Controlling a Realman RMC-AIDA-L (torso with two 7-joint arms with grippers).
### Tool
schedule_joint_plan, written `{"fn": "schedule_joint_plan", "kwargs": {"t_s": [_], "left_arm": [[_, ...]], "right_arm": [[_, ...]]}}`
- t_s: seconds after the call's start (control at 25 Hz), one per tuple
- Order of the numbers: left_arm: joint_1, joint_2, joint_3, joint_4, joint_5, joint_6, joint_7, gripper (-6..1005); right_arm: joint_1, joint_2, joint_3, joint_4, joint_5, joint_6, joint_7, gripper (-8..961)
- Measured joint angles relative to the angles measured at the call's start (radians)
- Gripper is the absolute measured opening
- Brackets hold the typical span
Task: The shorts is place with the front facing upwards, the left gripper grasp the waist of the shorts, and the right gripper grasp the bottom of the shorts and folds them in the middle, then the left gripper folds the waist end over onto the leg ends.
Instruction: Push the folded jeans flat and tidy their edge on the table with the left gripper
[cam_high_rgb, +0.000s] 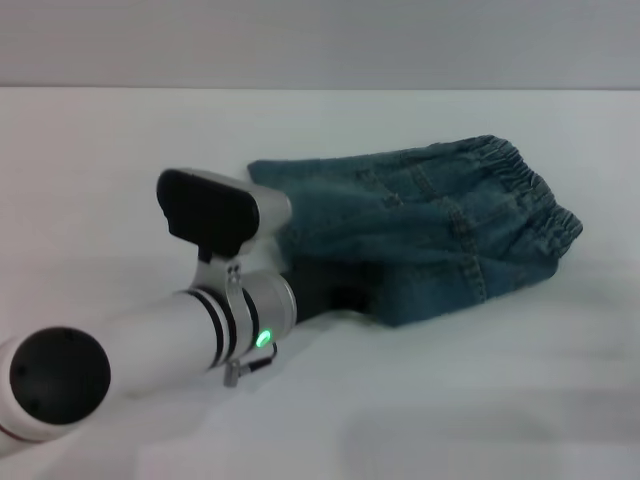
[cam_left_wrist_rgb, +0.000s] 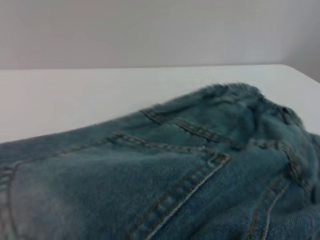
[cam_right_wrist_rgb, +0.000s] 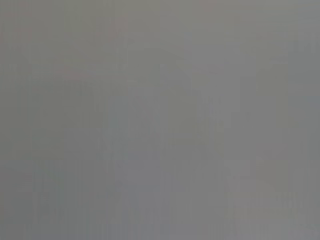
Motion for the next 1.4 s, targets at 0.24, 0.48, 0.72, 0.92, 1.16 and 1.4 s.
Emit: {"fn": "schedule_joint_plan", "kwargs": {"t_s": [0.24, 0.48, 0.72, 0.92, 1.16, 1.4], "left_arm": [[-0.036, 0.002, -0.064, 0.047, 0.006, 0.001, 0.003, 14], [-0.075, 0.005, -0.100, 0.080, 0.007, -0.003, 0.011, 19], [-0.081, 0.003, -0.103, 0.096, 0.007, 0.006, 0.014, 23], [-0.006, 0.008, -0.104, 0.012, 0.008, -0.002, 0.015, 27], [0.174, 0.009, -0.114, -0.155, 0.083, 0.042, 0.023, 31], [0.292, 0.008, -0.099, -0.209, 0.217, 0.305, 0.026, 36]], "right_arm": [[-0.008, 0.000, -0.006, 0.002, 0.000, 0.000, 0.000, 9], [-0.009, 0.002, -0.008, 0.002, 0.000, 0.000, 0.000, 14], [-0.008, 0.003, -0.020, 0.002, -0.001, 0.009, 0.000, 20], [-0.004, 0.003, -0.026, 0.000, -0.003, 0.013, 0.000, 24], [0.001, 0.002, -0.034, -0.004, -0.004, 0.014, -0.006, 30], [0.005, 0.002, -0.025, -0.010, -0.004, 0.004, -0.010, 35]]}}
